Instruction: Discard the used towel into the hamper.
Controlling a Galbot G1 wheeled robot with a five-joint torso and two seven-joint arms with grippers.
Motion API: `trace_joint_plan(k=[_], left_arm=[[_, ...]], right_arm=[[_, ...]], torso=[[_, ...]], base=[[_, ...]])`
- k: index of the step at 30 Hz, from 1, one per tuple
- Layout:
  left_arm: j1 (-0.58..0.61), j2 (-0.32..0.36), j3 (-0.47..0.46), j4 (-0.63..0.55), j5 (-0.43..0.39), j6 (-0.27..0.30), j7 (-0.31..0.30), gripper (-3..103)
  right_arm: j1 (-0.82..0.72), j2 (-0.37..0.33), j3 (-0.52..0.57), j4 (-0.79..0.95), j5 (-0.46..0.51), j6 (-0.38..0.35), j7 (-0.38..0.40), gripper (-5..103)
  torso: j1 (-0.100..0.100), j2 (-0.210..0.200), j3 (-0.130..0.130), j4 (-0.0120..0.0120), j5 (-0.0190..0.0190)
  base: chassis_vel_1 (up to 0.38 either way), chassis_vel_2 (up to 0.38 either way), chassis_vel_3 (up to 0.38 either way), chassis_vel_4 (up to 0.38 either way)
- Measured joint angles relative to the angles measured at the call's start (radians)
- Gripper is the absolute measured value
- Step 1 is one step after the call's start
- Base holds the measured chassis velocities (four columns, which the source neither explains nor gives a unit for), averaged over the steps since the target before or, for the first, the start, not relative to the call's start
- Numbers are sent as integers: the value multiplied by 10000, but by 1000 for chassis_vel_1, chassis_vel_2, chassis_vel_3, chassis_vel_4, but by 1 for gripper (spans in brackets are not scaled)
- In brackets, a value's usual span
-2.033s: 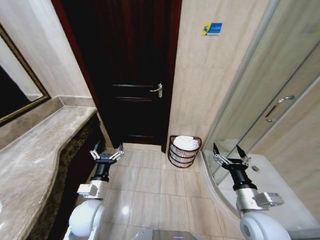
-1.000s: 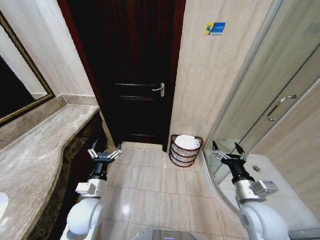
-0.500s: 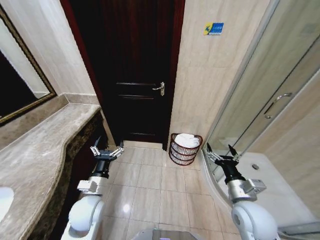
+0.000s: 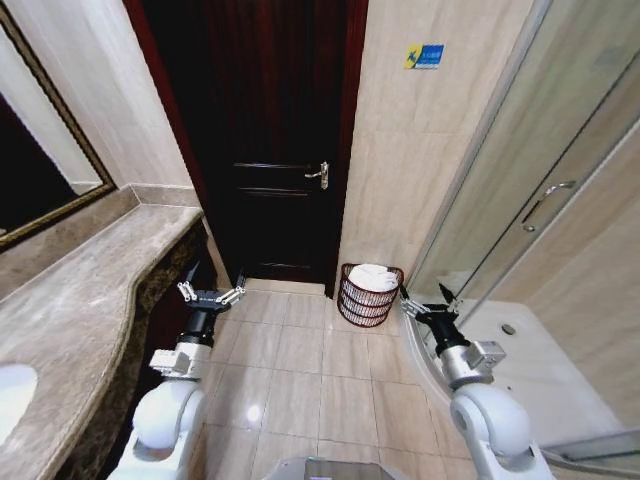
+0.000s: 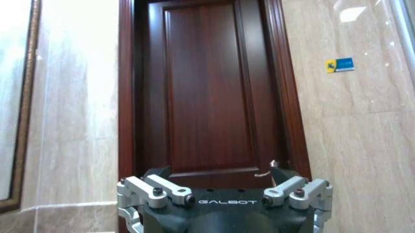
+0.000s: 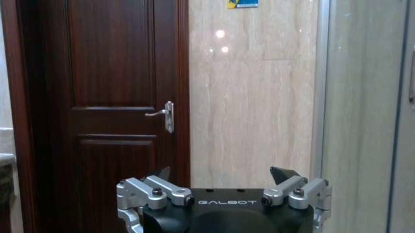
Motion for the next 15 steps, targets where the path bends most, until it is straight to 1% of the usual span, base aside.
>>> trace_joint_plan(k=[3,7,15], left_arm=[[230,-244,-66,19,-26,-194,-78,100],[323,-353,-59,4,-39,-229,-142,100],[523,-240,-90,-314,-55,-204,-212,100]], right_arm=[[-424,-109,235,402,163,64,39,100],[-613,-109,338,542,198,144,96,100],[-990,145,288,968,149,184,148,100]], torso=[[-1,-1,-1,-1,-5],[-1,-2,-1,0,-3],[-1,-4,-2,-1,-2]], base=[[61,-33,-57,32],[55,-40,-52,37],[30,-31,-35,35]])
